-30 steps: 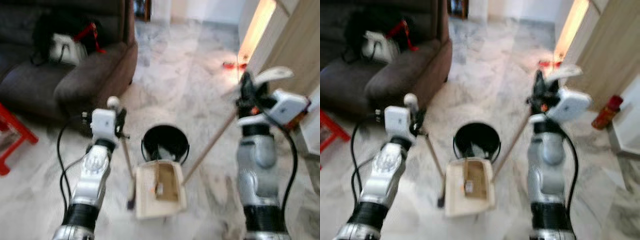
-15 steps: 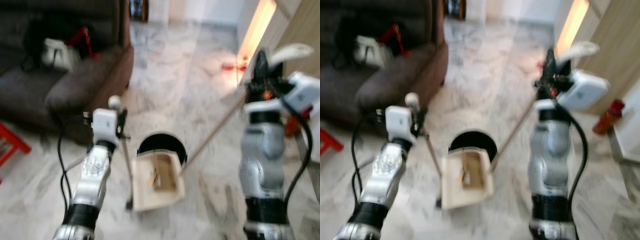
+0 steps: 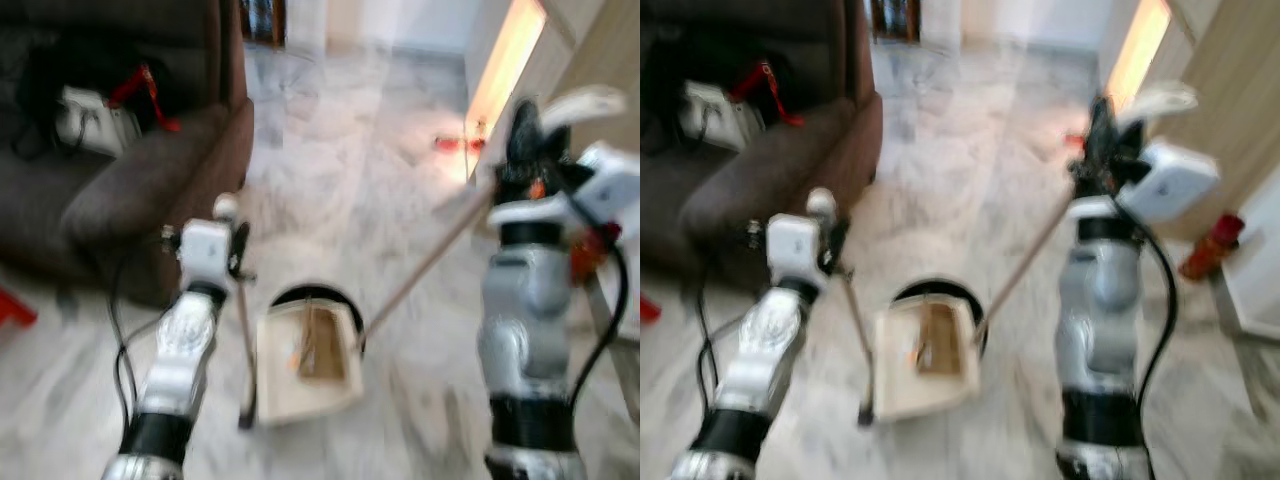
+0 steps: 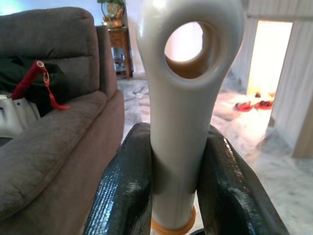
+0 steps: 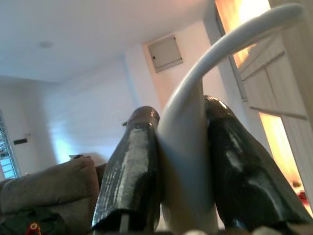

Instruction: Sweep floor

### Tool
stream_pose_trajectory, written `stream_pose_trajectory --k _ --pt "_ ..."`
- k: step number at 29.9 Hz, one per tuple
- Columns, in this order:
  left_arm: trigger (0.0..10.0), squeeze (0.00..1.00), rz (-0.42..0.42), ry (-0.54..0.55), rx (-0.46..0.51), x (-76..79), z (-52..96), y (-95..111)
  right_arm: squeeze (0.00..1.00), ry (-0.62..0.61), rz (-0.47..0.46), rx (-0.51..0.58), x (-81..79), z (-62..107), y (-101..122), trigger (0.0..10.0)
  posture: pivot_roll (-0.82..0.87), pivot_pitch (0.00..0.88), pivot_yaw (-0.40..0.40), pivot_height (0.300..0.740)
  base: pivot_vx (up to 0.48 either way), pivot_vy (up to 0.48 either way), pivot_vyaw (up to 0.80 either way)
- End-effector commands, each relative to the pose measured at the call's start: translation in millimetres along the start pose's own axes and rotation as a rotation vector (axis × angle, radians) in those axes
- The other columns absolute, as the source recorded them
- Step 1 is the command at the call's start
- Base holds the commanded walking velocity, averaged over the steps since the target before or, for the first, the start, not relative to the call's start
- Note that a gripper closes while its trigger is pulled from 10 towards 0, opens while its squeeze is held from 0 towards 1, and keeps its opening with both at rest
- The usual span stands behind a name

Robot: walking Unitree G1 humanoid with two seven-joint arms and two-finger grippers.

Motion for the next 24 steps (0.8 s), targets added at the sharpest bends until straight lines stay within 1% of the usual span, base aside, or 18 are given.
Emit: stream_pose_trajectory --k 1,11,24 --pt "10.0 0.0 0.011 -0.017 0.062 6.7 -5.6 17 0.0 -0.001 -0.029 0.058 -2.4 -3.0 14 10.0 0.12 0.069 -0.014 0.74 0.379 0.0 0.0" --pt "10.0 0.0 0.007 -0.025 0.059 6.4 -4.1 15 0.0 0.0 -0.037 0.068 -4.3 -3.8 17 10.0 0.12 0.067 -0.013 0.74 0.379 0.0 0.0" --pt "10.0 0.0 0.0 -0.028 0.047 4.7 -0.5 12 0.0 0.011 -0.062 0.084 -12.8 -6.5 20 10.0 0.12 0.074 -0.015 0.74 0.375 0.0 0.0"
Point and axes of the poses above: a point about 5 cm out from each wrist's last joint towards the gripper, its own z axis pointing back from the gripper into the wrist, its own y axis along the axis of the wrist's last joint, x = y × z, the point moved 3 cm from there along -z, pointing out of the wrist towards the gripper, and after that the axes turned 11 degrees about -z, right-handed, at the moved point
